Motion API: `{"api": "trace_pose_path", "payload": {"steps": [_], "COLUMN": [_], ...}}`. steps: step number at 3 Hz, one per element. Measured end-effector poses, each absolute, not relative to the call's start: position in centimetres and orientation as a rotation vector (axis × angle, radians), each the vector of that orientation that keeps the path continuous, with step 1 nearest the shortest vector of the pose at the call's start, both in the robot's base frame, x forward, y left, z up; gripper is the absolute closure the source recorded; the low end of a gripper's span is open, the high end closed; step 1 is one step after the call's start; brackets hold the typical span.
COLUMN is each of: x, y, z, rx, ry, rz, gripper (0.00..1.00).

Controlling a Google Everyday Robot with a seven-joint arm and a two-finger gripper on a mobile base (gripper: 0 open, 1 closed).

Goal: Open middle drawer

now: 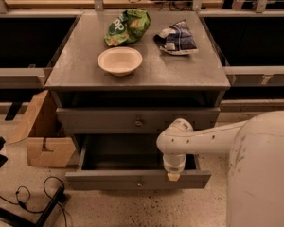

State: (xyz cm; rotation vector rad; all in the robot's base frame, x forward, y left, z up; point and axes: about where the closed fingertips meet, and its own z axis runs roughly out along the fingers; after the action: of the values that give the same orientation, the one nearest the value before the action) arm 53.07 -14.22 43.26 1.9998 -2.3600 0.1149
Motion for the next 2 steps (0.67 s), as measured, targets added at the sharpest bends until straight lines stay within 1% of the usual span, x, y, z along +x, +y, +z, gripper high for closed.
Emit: {"api": "trace_pose_path", "payload": {"steps": [1, 2], "x": [53.07, 53.07], "y": [-14.22, -14.22], "z": [43.26, 43.25], "rx": [2.0, 2.0], "ry": [-2.36, -2.36], "rz": [0.115, 0.115], "gripper": [0.12, 0.0]}}
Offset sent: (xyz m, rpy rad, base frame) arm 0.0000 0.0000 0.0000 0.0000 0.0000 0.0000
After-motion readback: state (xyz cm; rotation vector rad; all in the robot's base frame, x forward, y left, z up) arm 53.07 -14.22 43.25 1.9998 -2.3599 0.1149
